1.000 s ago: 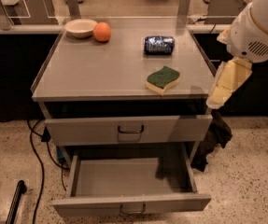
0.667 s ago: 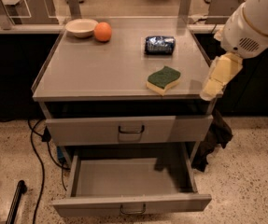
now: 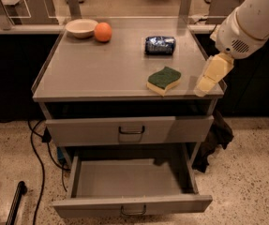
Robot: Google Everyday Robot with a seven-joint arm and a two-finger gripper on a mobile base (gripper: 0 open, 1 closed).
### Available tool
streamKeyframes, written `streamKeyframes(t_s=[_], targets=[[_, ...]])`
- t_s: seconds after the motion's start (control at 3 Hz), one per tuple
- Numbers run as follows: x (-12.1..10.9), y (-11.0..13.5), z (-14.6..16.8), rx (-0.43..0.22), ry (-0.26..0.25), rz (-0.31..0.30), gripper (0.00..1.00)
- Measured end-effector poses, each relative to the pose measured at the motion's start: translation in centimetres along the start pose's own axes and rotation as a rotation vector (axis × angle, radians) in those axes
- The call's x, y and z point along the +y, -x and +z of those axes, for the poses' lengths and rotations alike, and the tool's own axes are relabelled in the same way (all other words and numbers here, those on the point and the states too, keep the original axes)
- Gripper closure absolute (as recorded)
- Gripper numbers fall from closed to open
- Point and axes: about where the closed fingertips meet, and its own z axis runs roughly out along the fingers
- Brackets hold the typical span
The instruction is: Place sponge into middle drawer
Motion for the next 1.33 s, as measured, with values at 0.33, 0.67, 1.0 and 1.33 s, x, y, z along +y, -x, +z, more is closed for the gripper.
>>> streamKeyframes(t_s=[0.33, 0.67, 1.0, 1.33], targets=[[-0.4, 0.1, 1.3, 0.014, -0.020, -0.005, 0.00], [-1.6, 0.7, 3.7, -0.003, -0.027, 0.000, 0.00], [-2.7, 1.7, 6.8, -0.036, -0.008, 0.005, 0.00], [-3.7, 3.1, 9.9, -0.073, 0.025, 0.008, 0.00]])
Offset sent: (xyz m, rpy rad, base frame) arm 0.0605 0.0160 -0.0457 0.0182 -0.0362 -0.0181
